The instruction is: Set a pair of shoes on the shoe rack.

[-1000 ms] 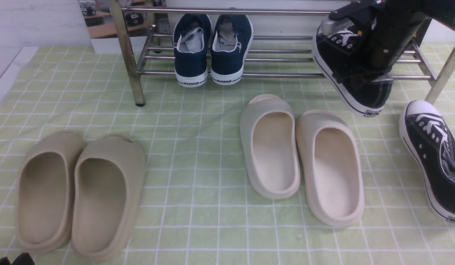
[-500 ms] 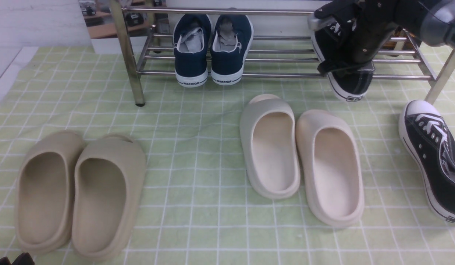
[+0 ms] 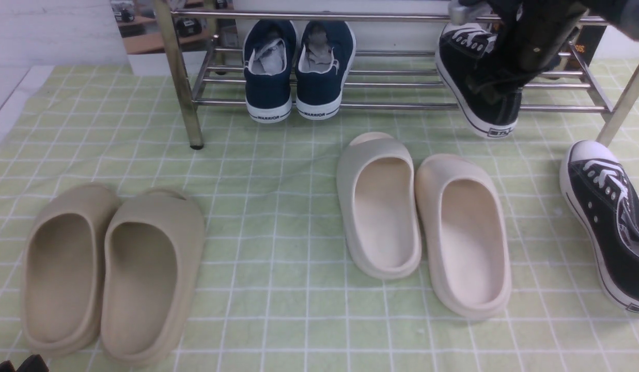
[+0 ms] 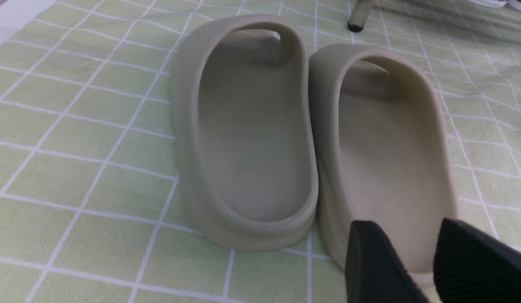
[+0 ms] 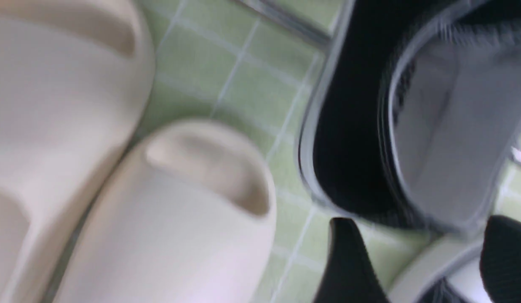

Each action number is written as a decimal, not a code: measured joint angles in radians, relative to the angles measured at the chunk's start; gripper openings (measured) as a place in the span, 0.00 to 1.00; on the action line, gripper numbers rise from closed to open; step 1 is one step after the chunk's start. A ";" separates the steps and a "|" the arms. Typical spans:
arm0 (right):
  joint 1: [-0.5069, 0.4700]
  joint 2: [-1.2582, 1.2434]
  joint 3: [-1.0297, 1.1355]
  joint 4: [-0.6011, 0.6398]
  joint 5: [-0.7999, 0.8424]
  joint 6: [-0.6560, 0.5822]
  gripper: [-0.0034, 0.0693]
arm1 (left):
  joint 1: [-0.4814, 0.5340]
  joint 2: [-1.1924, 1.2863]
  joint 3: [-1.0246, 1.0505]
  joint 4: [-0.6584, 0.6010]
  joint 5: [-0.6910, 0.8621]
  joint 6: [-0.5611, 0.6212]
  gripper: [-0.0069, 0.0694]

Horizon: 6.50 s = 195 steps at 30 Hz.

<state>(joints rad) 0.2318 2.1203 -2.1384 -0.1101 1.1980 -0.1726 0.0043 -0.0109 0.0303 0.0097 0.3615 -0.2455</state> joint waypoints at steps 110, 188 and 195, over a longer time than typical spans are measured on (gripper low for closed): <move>-0.132 0.121 0.018 -0.058 -0.203 0.059 0.27 | 0.000 0.000 0.000 -0.002 0.000 0.000 0.40; -0.240 -2.071 2.119 0.192 -1.063 0.056 0.05 | 0.000 0.000 0.000 -0.002 0.000 0.000 0.40; -0.290 -2.130 2.163 0.059 -0.929 0.253 0.05 | 0.000 0.000 0.000 -0.002 0.000 0.000 0.40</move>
<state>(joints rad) -0.0579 -0.0097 0.0249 -0.0513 0.2687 0.0806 0.0043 -0.0109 0.0303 0.0073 0.3618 -0.2455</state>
